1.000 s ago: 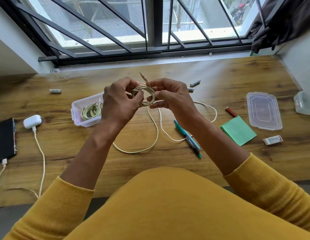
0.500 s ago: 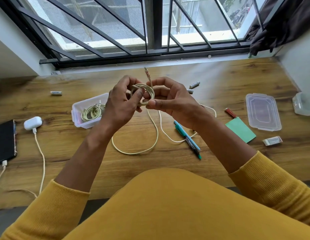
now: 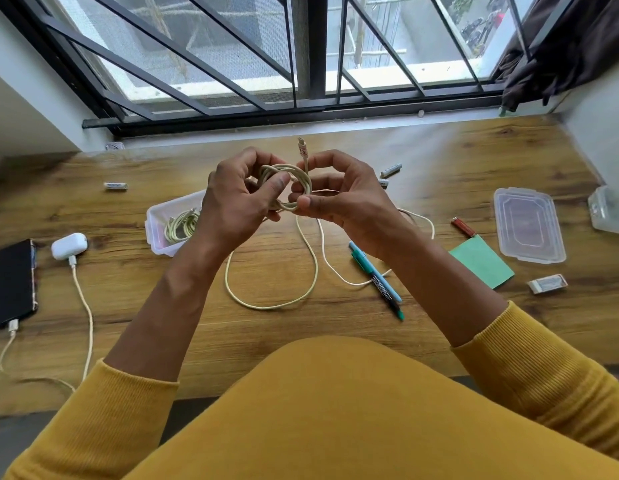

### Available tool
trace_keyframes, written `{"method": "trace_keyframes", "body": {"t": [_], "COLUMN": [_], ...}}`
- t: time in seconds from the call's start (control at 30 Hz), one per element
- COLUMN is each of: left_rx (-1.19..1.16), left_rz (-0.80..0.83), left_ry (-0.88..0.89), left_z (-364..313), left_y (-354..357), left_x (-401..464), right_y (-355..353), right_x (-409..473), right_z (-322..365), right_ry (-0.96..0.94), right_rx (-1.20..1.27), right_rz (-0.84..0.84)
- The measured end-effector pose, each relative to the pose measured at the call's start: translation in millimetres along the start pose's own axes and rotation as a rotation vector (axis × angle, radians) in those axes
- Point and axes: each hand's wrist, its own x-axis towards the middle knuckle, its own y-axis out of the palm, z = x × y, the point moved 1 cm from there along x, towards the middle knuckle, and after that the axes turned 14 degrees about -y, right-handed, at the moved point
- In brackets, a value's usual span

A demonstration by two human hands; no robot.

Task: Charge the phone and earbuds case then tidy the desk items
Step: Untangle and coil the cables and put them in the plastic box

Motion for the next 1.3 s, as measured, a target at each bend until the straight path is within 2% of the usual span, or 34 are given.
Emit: {"method": "trace_keyframes", "body": {"t": [0.27, 0.43, 0.67, 0.77, 0.93, 1.1, 1.3], "left_rx": [0.169, 0.156, 0.205, 0.172, 0.114, 0.106, -0.013], "left_rz": [-0.123, -0.108, -0.250, -0.280, -0.257, -0.202, -0.026], "left_ry": [0.081, 0.121, 0.215, 0.204, 0.163, 0.183, 0.102], "left_z": [4.2, 1.9, 3.4, 5.1, 7.1, 4.7, 3.5], "left_y": [14.1, 17.1, 13.8, 12.8, 11.8, 10.2, 2.9], "left_x": [-7.5, -11.0, -11.7, -8.3, -5.0, -8.1, -1.6], "right_y": [5.3, 6.7, 3.3, 2.3, 1.4, -0.4, 0.2], "right_x": [-3.5, -4.3, -4.1, -4.4, -3.9, -0.9, 2.3], "right_z": [1.3, -0.2, -1.7, -2.2, -2.2, 6.4, 8.2], "right_ry": [-0.011, -0.017, -0.042, -0.057, -0.031, -0.008, 0.019], "right_rx": [-0.038, -0.091, 0.004, 0.074, 0.140, 0.093, -0.075], "right_rz": [-0.079, -0.140, -0.026, 0.001, -0.015, 0.026, -0.021]}}
